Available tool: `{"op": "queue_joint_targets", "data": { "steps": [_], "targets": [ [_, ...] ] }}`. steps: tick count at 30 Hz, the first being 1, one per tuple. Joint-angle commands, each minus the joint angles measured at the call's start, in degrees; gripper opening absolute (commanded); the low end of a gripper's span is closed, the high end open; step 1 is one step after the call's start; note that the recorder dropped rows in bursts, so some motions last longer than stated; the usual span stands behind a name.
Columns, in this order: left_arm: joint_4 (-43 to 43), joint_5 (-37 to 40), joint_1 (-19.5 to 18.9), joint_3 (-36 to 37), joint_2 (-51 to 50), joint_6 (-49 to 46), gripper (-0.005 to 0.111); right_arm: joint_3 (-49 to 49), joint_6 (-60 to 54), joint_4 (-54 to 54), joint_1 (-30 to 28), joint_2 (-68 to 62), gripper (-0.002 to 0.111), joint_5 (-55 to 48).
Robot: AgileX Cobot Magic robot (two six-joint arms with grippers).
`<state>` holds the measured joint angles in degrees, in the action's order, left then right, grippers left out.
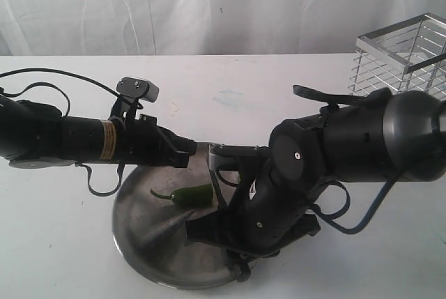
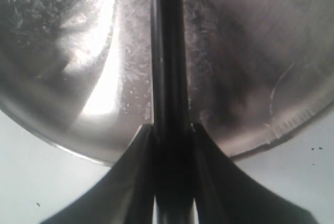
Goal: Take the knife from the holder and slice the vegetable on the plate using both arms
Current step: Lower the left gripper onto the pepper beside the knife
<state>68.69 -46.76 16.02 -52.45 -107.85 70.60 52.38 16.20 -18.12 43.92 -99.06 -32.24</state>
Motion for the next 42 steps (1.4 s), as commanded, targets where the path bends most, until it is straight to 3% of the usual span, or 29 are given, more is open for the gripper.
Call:
{"op": "queue_joint_targets", "data": {
  "steps": [1, 42],
  "targets": [
    [0.0, 0.0, 0.1, -0.3, 0.2, -0.8, 0.000, 0.3, -0.7, -0.4, 0.9, 0.2, 0.000, -0.9],
    [-1.2, -1.9, 0.1, -0.3, -1.6, -1.9, 0.000, 0.3, 0.8, 0.6, 2.3, -1.3, 0.000, 2.0]
  ]
}}
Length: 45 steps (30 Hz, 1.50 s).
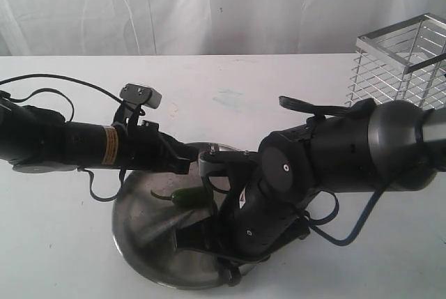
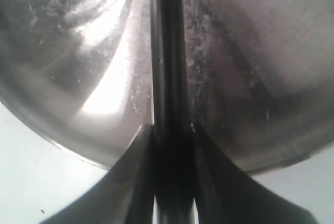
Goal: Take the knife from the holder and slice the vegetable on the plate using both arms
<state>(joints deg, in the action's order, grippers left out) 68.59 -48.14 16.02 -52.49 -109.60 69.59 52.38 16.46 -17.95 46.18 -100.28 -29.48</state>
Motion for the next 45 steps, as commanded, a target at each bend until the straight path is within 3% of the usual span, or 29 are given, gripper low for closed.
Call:
{"op": "queue_joint_targets", "data": {
  "steps": [1, 17, 23, 31, 39, 45],
  "targets": [
    [-1.2, -0.5, 0.1, -0.2, 0.2, -1.1, 0.000, 0.3, 0.7, 0.4, 0.1, -0.1, 0.000, -1.0],
    [-1.3, -6.7, 0.1, -0.2, -1.8, -1.7, 0.000, 0.3, 2.0, 1.0, 0.1, -0.1, 0.000, -2.6],
    [-6.1, -9.3, 0.1, -0.3, -5.2, -3.9, 0.000, 0.3, 2.0, 1.0, 0.1, -0.1, 0.000, -2.6],
    [-6.4, -11.8, 0.1, -0.3, -5.2, -4.0, 0.000, 0.3, 2.0, 1.3, 0.1, -0.1, 0.000, -2.4],
    [-7.8, -21.8, 0.1, -0.3, -5.1, -5.6, 0.000, 0.3, 2.2, 1.4, 0.1, 0.7, 0.000, -1.4],
    [-10.1, -18.8, -0.6, -0.3, -5.1, -11.6, 0.000, 0.3, 8.4, 0.8, 0.2, 2.0, 0.000, -3.0]
  ]
}}
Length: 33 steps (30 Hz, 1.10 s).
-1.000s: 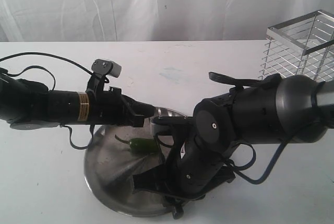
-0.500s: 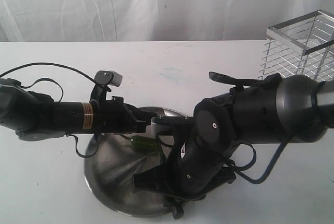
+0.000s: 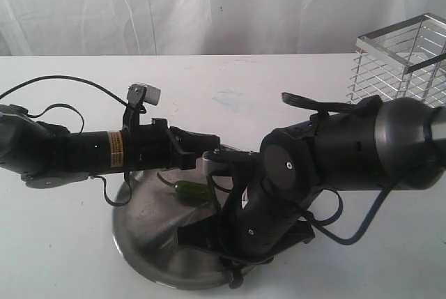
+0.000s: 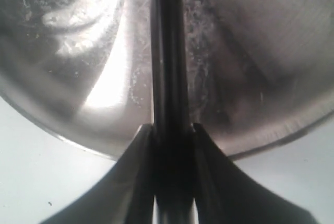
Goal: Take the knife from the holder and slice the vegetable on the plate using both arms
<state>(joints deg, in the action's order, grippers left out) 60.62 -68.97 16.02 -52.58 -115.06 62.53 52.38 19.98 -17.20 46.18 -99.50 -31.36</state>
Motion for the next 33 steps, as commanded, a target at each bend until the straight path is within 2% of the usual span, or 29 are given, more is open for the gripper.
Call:
{"op": "queue_joint_targets", "data": {
  "steps": [1, 6, 10, 15, 22, 28, 33],
  "targets": [
    [-3.0, 2.9, -1.0, -0.2, 0.4, -5.3, 0.000, 0.3, 6.3, 0.1, 0.3, 1.2, 0.000, -1.1],
    [-4.5, 3.6, -5.1, -0.2, 0.4, -5.7, 0.000, 0.3, 8.9, -1.8, 2.6, 1.2, 0.000, 0.0],
    [-0.8, 3.8, -7.4, -0.2, 0.4, -5.4, 0.000, 0.3, 10.9, -1.9, 3.4, 0.4, 0.000, 1.0],
    [0.4, 5.5, -7.3, -0.2, 0.4, -4.7, 0.000, 0.3, 12.3, -1.9, 3.4, 0.1, 0.000, 2.7],
    [1.8, -1.0, -7.2, -0.2, 0.4, -4.3, 0.000, 0.3, 12.3, -2.0, 3.4, 0.0, 0.000, 3.4],
    [2.7, 0.2, -2.1, -2.1, -1.4, -4.3, 0.000, 0.3, 12.3, -2.0, 3.4, 0.0, 0.000, 3.6],
    [5.6, 0.3, -1.9, -4.4, -2.8, 0.3, 0.000, 0.3, 12.3, -2.5, 3.4, 0.0, 0.000, 3.5]
  ]
}}
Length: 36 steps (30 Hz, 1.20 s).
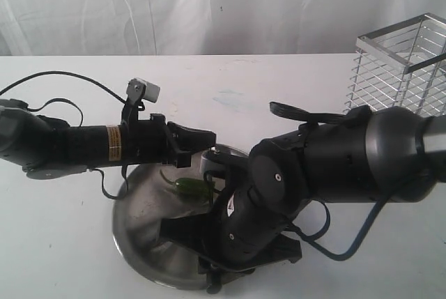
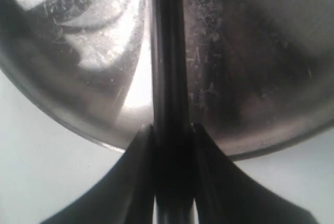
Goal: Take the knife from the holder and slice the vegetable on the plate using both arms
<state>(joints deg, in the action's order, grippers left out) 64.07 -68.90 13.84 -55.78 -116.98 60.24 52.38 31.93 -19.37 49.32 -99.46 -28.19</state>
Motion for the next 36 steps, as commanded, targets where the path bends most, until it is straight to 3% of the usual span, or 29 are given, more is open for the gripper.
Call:
{"op": "queue_joint_targets", "data": {
  "steps": [1, 21, 29, 36],
  "targets": [
    [3.0, 0.2, 0.2, -1.5, -1.4, 2.7, 0.000, 0.3, 0.3, -0.3, 0.3, 0.0, 0.000, 0.3],
    [6.5, 3.1, 0.2, -1.9, -5.2, 4.5, 0.000, 0.3, 0.3, -0.5, 0.3, 0.0, 0.000, 0.7],
    [14.5, 17.3, 0.2, -1.9, -5.4, 12.1, 0.000, 0.3, 0.3, -0.5, 0.3, 0.0, 0.000, 1.1],
    [16.4, 19.6, 0.2, -1.9, -5.4, 16.9, 0.000, 0.3, 0.3, -0.4, 0.3, 0.0, 0.000, 1.1]
  ]
}}
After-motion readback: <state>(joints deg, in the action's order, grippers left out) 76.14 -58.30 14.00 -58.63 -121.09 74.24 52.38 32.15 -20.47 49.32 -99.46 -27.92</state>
